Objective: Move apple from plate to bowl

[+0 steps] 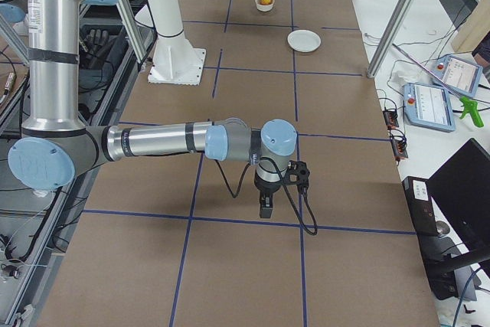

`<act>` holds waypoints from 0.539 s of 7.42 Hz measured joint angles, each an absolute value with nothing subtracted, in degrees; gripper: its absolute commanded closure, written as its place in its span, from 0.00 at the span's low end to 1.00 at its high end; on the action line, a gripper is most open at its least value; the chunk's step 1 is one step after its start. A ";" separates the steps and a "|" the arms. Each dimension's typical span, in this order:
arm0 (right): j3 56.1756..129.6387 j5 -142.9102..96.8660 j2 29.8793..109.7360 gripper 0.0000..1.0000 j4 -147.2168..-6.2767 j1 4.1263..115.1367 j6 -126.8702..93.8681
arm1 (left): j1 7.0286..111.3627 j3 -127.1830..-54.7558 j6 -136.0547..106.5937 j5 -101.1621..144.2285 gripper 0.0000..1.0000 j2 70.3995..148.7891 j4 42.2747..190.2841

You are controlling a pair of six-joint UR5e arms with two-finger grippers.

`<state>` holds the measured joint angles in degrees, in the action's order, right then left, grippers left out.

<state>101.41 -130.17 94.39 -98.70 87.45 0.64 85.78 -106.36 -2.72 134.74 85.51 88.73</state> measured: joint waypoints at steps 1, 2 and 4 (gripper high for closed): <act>101.41 -130.17 94.39 0.00 -98.70 87.45 0.62 | 85.78 -106.50 -2.74 134.96 0.00 85.53 88.75; 101.38 -130.17 94.39 0.00 -98.70 87.45 0.63 | 85.78 -106.57 -2.78 135.07 0.00 85.54 88.76; 101.39 -130.17 94.39 0.00 -98.70 87.45 0.64 | 85.78 -106.65 -2.93 135.15 0.00 85.44 88.71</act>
